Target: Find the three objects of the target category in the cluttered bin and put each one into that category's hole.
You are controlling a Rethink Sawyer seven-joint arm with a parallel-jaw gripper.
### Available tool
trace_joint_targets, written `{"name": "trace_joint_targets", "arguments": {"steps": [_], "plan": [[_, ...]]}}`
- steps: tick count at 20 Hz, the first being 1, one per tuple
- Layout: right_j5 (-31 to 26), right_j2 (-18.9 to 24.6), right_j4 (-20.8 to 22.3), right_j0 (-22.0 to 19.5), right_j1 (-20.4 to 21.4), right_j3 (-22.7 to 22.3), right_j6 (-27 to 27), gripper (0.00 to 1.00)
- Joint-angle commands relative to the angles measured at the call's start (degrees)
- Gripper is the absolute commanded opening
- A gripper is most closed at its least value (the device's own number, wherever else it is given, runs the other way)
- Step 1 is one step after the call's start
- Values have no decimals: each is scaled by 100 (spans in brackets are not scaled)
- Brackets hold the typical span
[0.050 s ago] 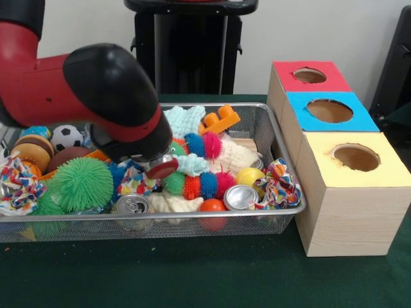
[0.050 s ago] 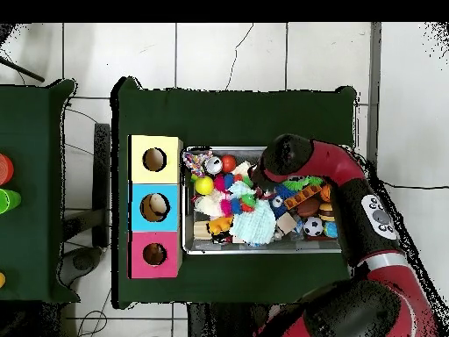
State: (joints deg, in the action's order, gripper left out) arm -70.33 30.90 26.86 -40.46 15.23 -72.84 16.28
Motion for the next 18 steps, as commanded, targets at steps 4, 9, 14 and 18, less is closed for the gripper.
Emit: {"name": "trace_joint_targets", "arguments": {"steps": [4,9,14,18], "plan": [[1620,-159,-170,-57,1163,-2643,-2051,0],[2234,-305,-379,-35,1621,-3539,-2305,0],[2389,-482,-456,102,1729,-3688,-2169,0],[2295,-554,-545,117,1633,-3491,-1952,0]]}}
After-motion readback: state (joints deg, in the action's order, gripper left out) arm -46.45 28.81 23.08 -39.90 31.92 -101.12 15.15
